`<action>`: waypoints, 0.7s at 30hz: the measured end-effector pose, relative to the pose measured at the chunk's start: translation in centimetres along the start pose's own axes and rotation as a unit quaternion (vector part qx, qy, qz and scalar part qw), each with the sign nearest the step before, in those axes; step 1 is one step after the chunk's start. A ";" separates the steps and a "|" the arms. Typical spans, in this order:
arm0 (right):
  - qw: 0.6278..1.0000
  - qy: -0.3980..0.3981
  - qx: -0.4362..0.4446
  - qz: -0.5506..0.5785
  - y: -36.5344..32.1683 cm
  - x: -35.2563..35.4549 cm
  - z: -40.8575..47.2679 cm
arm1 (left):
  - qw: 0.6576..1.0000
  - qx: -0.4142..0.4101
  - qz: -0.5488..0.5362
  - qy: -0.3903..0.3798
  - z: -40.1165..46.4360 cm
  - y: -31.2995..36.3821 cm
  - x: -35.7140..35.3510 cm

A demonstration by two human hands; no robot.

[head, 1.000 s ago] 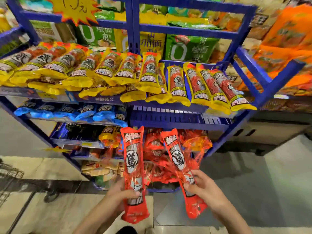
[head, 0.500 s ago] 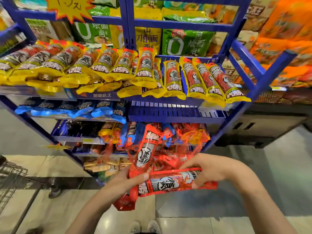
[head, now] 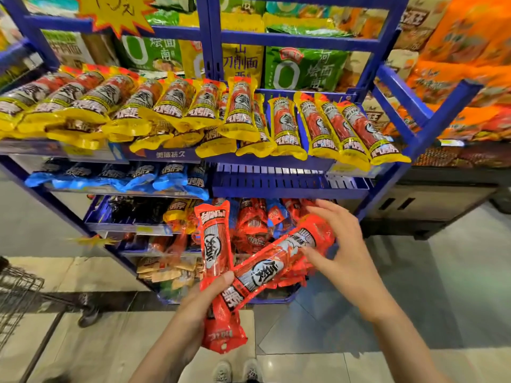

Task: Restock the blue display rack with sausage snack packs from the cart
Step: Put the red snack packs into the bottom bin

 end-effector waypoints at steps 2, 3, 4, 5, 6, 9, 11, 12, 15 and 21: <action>0.967 0.181 -0.142 0.107 1.5 1.6 -3.5 | 1.000 -0.013 -0.007 0.010 0.1 -0.1 0.1; 0.935 0.223 -0.229 0.153 2.7 0.9 -5.6 | 1.000 -0.020 -0.006 0.013 0.1 0.0 0.0; 0.908 0.221 -0.303 0.187 3.8 -0.7 -7.3 | 1.000 -0.026 -0.008 0.009 -0.1 0.0 -0.3; 0.890 0.182 -0.360 0.213 4.4 -2.6 -8.7 | 0.999 -0.030 -0.010 0.003 -0.3 0.0 -0.7; 0.877 0.125 -0.400 0.238 4.2 -4.7 -9.6 | 0.999 -0.034 -0.012 -0.006 -0.5 0.0 -1.2; 0.834 0.036 -0.428 0.346 1.8 -8.4 -10.0 | 0.999 -0.047 -0.006 -0.020 -1.2 0.1 -2.1; 0.824 0.046 -0.413 0.384 0.5 -8.9 -9.1 | 0.998 -0.048 -0.003 -0.029 -1.4 0.0 -2.2; 0.825 0.053 -0.406 0.390 0.0 -8.9 -8.7 | 0.999 -0.041 -0.003 -0.031 -1.5 -0.1 -2.1; 0.825 0.040 -0.394 0.404 -0.9 -9.5 -6.9 | 1.000 -0.012 -0.016 -0.023 -1.4 -0.3 -0.9; 0.813 -0.041 -0.420 0.400 -0.6 -13.4 -1.7 | 0.996 0.023 -0.050 0.069 -0.5 -0.8 3.9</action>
Point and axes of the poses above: each hand's wrist, its own z-axis towards the middle knuckle, its own x-axis out of the back of the hand, y = z × x, the point moved 8 cm from there along z, towards the middle knuckle, and after that the axes turned 9 degrees about y, right-handed, at the moved point
